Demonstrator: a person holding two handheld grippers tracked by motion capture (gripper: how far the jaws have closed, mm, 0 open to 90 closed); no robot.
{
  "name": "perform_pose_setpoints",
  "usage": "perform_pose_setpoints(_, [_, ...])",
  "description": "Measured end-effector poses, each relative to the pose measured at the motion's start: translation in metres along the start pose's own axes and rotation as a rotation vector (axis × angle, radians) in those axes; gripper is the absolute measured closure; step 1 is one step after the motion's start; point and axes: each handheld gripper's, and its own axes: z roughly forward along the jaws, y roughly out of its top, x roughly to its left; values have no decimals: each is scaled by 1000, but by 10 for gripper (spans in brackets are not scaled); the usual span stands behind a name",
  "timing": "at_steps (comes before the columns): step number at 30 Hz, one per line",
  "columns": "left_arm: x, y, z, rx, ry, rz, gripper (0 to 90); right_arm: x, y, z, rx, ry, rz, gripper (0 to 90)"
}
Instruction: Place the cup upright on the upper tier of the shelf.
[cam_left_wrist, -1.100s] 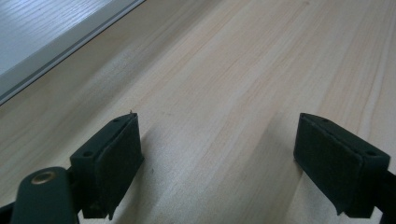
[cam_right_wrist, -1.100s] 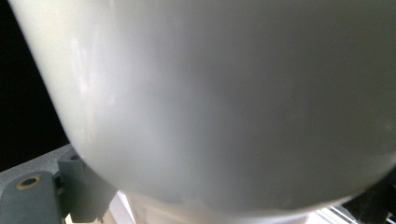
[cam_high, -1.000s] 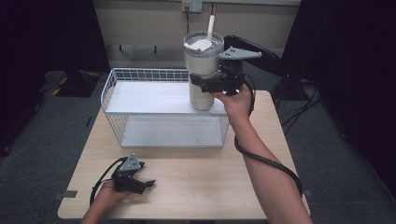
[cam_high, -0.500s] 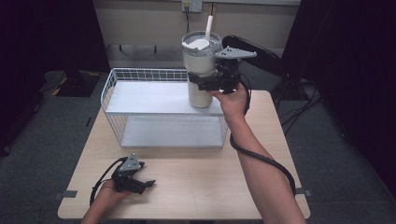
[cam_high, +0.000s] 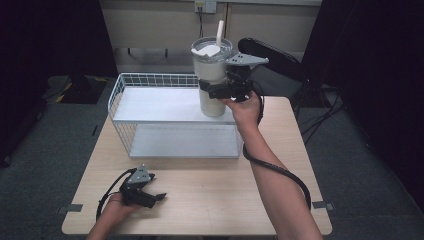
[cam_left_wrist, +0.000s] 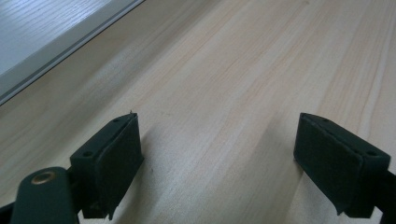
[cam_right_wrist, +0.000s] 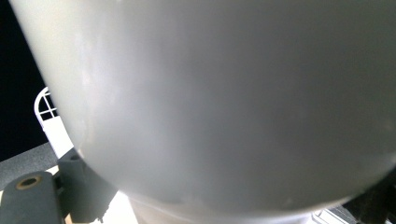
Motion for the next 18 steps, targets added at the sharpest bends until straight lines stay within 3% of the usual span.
perform_pose_setpoints(9, [0, 0, 0, 1, 0, 0, 145, -7, -8, -4, -41, 16, 35, 95])
perform_pose_setpoints(18, [0, 0, 0, 1, 0, 0, 145, -6, -10, -4, -48, 13, 28, 93])
